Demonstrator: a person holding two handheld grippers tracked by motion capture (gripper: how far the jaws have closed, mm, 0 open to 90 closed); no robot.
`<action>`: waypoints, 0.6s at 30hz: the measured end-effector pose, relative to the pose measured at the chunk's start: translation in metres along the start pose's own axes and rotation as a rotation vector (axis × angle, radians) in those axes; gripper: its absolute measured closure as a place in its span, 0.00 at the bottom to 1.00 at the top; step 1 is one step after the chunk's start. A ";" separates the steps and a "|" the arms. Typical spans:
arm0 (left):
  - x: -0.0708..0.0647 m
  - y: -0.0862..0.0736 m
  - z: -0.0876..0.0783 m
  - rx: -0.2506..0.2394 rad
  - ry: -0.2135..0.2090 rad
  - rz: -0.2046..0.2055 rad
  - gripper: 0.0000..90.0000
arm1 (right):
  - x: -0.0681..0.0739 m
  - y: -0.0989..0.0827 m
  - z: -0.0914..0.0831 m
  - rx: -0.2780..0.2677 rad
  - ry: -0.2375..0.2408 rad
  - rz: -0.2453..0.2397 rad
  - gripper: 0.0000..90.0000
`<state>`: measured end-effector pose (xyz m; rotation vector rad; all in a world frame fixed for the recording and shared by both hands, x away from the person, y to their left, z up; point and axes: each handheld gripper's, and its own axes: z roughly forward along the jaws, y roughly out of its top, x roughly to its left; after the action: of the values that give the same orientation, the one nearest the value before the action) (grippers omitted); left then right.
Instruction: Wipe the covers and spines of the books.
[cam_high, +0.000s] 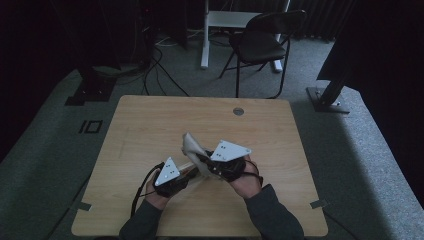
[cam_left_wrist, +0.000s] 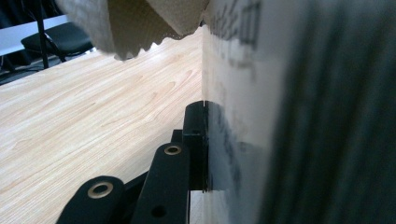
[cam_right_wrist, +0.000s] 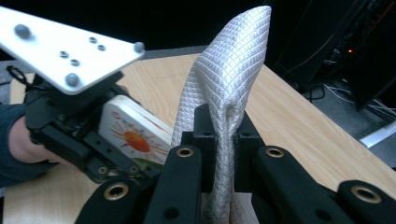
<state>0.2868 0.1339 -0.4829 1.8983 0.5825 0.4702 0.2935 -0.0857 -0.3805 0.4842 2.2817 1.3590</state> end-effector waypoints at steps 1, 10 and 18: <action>0.000 0.000 0.000 -0.001 0.000 0.000 0.87 | -0.002 0.000 -0.001 -0.002 -0.007 0.003 0.93; 0.000 0.000 -0.001 -0.002 0.003 -0.003 0.87 | -0.018 -0.007 -0.010 -0.010 -0.061 0.040 0.93; 0.000 0.000 -0.001 -0.002 0.002 -0.002 0.87 | -0.028 -0.012 -0.018 -0.012 -0.096 0.065 0.93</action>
<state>0.2866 0.1349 -0.4830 1.8956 0.5855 0.4716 0.3065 -0.1185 -0.3784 0.6106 2.1969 1.3498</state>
